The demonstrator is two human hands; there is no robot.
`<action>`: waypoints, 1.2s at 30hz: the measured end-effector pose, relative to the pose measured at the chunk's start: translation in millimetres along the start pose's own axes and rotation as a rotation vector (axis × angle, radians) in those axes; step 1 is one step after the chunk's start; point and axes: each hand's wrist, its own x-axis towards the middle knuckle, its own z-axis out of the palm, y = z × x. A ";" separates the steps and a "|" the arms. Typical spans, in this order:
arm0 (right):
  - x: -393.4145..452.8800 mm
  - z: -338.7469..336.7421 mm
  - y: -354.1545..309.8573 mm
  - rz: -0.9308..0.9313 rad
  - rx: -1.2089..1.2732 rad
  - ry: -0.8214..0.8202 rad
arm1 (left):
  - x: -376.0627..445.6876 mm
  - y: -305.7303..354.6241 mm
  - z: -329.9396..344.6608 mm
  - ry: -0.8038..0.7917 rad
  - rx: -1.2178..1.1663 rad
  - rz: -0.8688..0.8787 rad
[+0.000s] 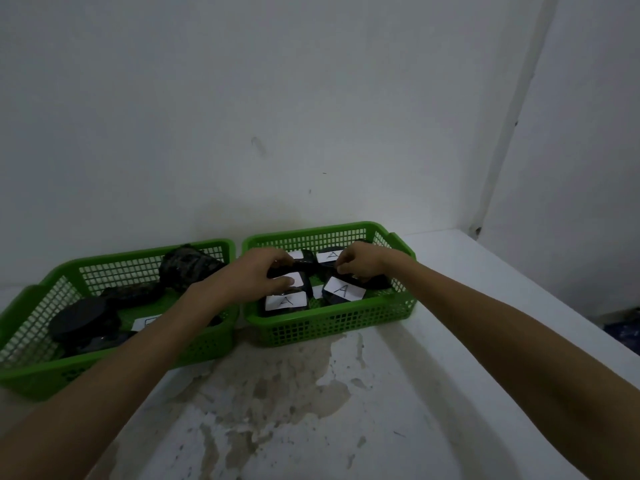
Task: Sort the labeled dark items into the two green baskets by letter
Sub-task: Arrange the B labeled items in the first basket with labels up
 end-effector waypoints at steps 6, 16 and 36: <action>-0.9 -19.8 -52.6 -0.172 0.006 0.145 | -21.6 -20.1 -38.9 0.109 0.169 -0.114; 12.6 46.1 -158.5 -0.458 -0.201 0.354 | -60.2 -93.9 -48.7 0.001 0.323 -0.466; 17.6 58.7 -187.1 -0.333 -0.073 0.458 | -74.4 -108.4 -51.0 0.329 -0.052 -0.448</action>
